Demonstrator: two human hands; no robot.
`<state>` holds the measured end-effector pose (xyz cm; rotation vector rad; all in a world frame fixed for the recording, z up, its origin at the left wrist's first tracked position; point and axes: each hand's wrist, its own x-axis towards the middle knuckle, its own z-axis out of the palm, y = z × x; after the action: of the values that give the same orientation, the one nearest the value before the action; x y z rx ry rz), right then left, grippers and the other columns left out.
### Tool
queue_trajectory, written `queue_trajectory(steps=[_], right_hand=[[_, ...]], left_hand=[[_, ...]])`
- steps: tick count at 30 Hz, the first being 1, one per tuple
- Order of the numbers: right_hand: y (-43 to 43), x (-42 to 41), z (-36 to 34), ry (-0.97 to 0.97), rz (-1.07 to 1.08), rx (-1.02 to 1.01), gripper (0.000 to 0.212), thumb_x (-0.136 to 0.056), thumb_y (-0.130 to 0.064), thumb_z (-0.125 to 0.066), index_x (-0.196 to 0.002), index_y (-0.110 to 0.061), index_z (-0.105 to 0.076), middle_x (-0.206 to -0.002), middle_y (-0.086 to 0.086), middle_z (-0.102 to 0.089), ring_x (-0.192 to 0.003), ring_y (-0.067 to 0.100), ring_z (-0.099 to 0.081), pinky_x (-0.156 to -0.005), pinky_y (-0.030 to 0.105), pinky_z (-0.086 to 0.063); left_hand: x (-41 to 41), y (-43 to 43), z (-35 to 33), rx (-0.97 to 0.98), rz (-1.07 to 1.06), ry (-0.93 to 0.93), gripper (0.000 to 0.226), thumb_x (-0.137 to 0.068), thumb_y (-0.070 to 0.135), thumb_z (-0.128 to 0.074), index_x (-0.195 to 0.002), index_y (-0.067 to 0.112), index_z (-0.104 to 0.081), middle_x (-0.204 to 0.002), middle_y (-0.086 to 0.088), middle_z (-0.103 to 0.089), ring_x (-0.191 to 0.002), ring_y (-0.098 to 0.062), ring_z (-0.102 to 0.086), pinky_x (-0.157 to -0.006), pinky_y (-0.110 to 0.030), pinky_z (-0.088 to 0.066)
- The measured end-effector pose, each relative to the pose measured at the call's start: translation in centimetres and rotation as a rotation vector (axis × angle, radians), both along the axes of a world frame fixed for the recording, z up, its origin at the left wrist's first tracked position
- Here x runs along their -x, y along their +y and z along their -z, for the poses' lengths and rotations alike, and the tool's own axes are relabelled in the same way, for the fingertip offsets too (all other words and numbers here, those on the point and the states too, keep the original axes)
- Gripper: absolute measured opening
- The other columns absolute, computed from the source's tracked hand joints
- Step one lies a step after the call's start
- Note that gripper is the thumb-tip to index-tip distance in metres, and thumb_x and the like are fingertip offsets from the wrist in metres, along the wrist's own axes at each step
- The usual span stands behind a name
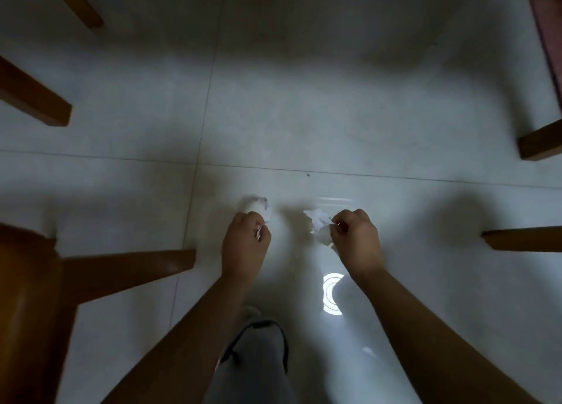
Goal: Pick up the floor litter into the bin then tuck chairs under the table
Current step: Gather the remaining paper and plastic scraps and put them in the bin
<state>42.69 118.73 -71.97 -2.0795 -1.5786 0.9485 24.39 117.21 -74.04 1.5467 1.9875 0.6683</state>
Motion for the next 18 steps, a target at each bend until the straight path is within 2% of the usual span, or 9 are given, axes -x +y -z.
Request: queue_trajectory(steps=[2,5,7,11,13,15,18], right_hand=[[-0.1,-0.2,-4.3,0.007,0.004,-0.007,0.011,-0.081,0.003,-0.056,-0.087,0.001,-0.064,-0.084,0.007,-0.046,-0.065,0.021,-0.047,-0.053,0.017,-0.028],[-0.3,-0.2,-11.3,0.045,0.045,-0.03,0.009,-0.08,0.005,-0.057,-0.085,0.002,-0.064,-0.082,0.007,-0.046,-0.058,0.006,-0.043,-0.053,0.004,-0.034],[-0.6,-0.1,-16.0,0.06,0.047,-0.05,0.008,-0.08,0.004,-0.057,-0.084,0.002,-0.064,-0.082,0.008,-0.047,-0.058,0.004,-0.043,-0.054,0.002,-0.034],[-2.4,-0.1,-24.7,0.063,0.028,-0.106,0.009,-0.081,0.003,-0.057,-0.086,-0.001,-0.064,-0.084,0.009,-0.049,-0.059,0.012,-0.045,-0.056,0.002,-0.034],[-3.8,-0.4,-29.0,0.058,0.012,-0.157,0.008,-0.081,0.003,-0.058,-0.084,-0.001,-0.064,-0.083,0.008,-0.05,-0.059,0.012,-0.045,-0.057,0.002,-0.033],[-5.4,-1.0,-33.1,0.07,-0.003,-0.195,0.008,-0.081,0.002,-0.059,-0.085,-0.002,-0.064,-0.084,0.007,-0.051,-0.06,0.004,-0.046,-0.057,0.002,-0.033],[-7.7,-1.9,-38.5,0.052,-0.061,-0.234,0.008,-0.081,0.001,-0.06,-0.086,-0.004,-0.064,-0.086,0.007,-0.053,-0.062,0.005,-0.045,-0.057,0.003,-0.033]], left_hand=[[-0.3,0.0,-4.3,-0.003,-0.029,-0.021,0.01,-0.075,-0.003,-0.063,-0.072,0.004,-0.056,-0.073,-0.006,-0.046,-0.059,-0.023,-0.049,-0.055,-0.03,-0.041],[-0.7,-0.6,-10.9,0.006,-0.065,-0.076,0.008,-0.076,-0.004,-0.061,-0.074,0.001,-0.056,-0.075,-0.009,-0.048,-0.06,-0.025,-0.051,-0.055,-0.03,-0.041],[-0.9,-1.2,-15.5,0.003,-0.089,-0.096,0.006,-0.078,-0.003,-0.059,-0.076,0.001,-0.056,-0.076,-0.009,-0.048,-0.062,-0.025,-0.051,-0.055,-0.029,-0.041],[-1.5,-3.3,-24.5,-0.023,-0.135,-0.067,0.002,-0.082,0.002,-0.06,-0.083,0.002,-0.058,-0.082,-0.006,-0.05,-0.073,-0.02,-0.052,-0.054,-0.007,-0.031],[-2.0,-4.6,-28.9,-0.035,-0.158,-0.06,0.004,-0.083,0.003,-0.06,-0.086,0.0,-0.059,-0.088,-0.012,-0.054,-0.08,-0.022,-0.055,-0.054,-0.004,-0.032],[-2.8,-6.3,-33.0,-0.053,-0.146,-0.04,0.006,-0.084,0.006,-0.061,-0.088,0.002,-0.059,-0.094,-0.015,-0.058,-0.084,-0.024,-0.058,-0.06,-0.008,-0.04],[-3.9,-9.1,-38.1,-0.071,-0.123,0.013,0.009,-0.084,0.011,-0.064,-0.09,0.005,-0.06,-0.098,-0.015,-0.061,-0.089,-0.025,-0.06,-0.067,-0.026,-0.054]])
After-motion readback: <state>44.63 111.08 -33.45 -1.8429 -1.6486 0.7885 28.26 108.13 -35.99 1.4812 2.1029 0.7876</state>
